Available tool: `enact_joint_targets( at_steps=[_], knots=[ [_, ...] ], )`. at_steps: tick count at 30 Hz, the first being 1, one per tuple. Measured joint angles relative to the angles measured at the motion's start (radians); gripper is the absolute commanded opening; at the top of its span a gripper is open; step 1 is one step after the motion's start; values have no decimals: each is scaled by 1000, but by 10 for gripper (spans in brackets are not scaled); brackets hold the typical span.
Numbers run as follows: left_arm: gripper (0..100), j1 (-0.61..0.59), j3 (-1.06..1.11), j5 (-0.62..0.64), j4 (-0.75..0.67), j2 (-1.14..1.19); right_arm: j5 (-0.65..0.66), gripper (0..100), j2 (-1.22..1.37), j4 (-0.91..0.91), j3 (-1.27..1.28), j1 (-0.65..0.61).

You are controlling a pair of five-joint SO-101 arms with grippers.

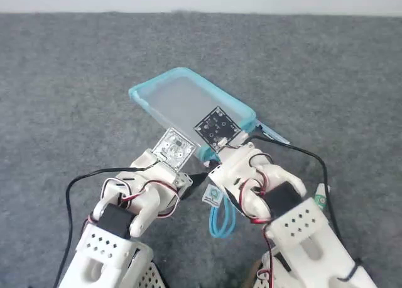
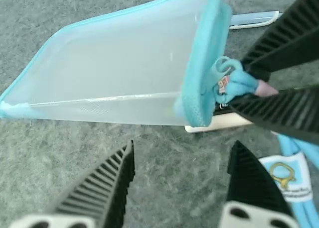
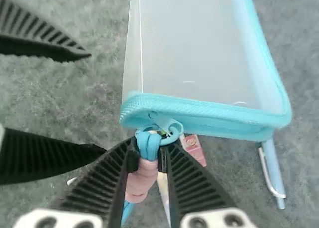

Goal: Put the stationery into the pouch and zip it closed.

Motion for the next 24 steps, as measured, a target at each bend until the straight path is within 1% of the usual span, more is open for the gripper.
enact_joint_targets(
  at_steps=[5, 10, 16, 18, 21, 24],
  knots=[
    [287, -49, 40, 5, -78, 0, 0, 6, -41, 37, 0, -3],
    [288, -87, 40, 37, -118, 0, 0, 6, -43, 43, 21, -71],
    [288, -87, 40, 43, -117, 0, 0, 6, -43, 43, 21, -78],
    [288, -87, 40, 46, -92, 0, 0, 6, -43, 43, 21, -78],
    [287, -44, 26, 46, -29, 0, 0, 6, -43, 43, 21, -80],
    [287, -2, 26, 46, -2, 0, 8, 6, -43, 43, 21, -80]
  ],
)
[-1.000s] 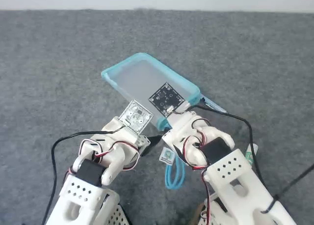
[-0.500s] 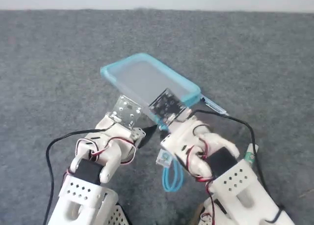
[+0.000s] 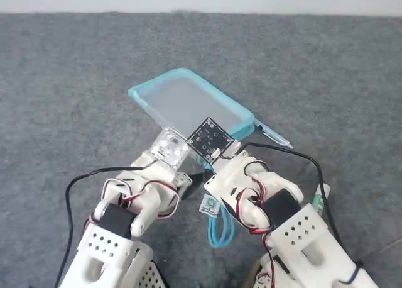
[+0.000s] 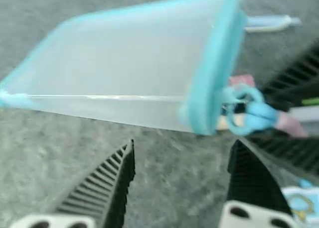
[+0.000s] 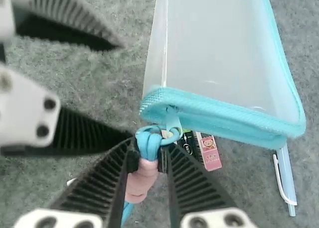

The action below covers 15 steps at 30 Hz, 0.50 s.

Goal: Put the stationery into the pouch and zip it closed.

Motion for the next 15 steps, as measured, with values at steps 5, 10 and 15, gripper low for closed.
enact_joint_targets(
  at_steps=[5, 10, 15],
  knots=[
    [287, 9, 0, 6, -3, 0, 25, 6, 0, 2, 0, 23],
    [286, -5, 2, 54, -61, 2, 34, 6, -6, 23, 0, 5],
    [283, -68, 0, 104, -149, 0, 41, 6, -17, 26, 0, -2]
  ],
)
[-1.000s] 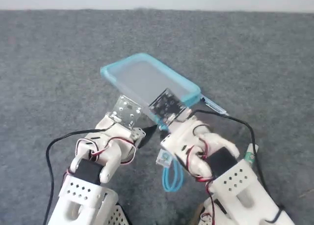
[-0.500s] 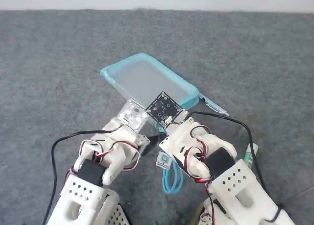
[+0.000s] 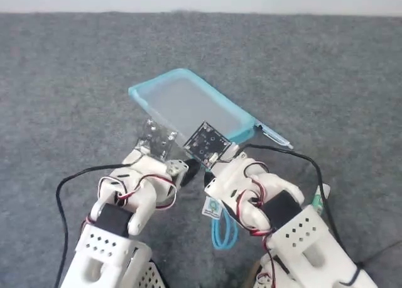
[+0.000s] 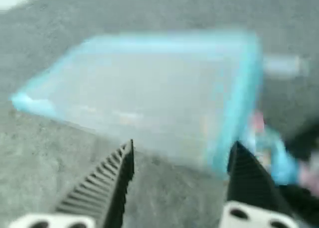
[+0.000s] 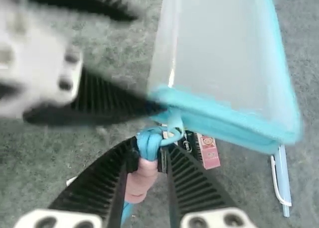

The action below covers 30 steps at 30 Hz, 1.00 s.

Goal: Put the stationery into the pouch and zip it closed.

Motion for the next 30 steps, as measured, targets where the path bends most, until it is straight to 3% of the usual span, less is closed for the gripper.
enact_joint_targets(
  at_steps=[13, 24, 30],
  knots=[
    [254, -23, 15, 12, -49, 0, 2, 6, 0, 2, 0, -3],
    [254, -236, 25, -9, -92, -6, 43, 6, 0, 8, 0, 117],
    [257, -267, 25, -17, -95, -8, 43, 6, 0, 8, 0, 164]
  ],
)
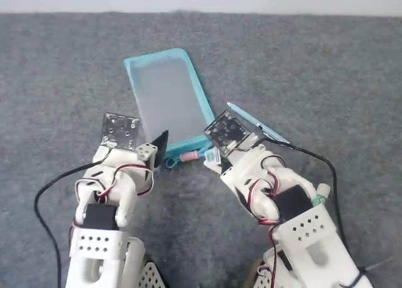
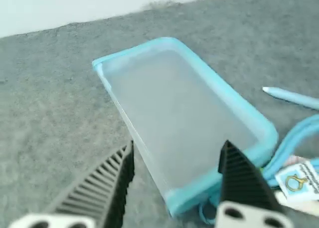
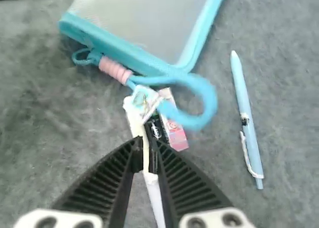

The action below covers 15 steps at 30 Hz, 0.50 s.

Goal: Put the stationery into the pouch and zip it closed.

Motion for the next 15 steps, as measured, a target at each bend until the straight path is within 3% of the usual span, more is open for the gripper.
enact_joint_targets(
  at_steps=[5, 9, 15],
  knots=[
    [257, 8, 0, -5, 2, 0, 0, 6, 0, 0, 0, -28],
    [257, -89, -15, -3, 2, 0, 0, 7, 23, 2, -6, -87],
    [256, -216, -23, 20, 2, -2, 0, 28, 344, 29, -210, -114]
  ],
)
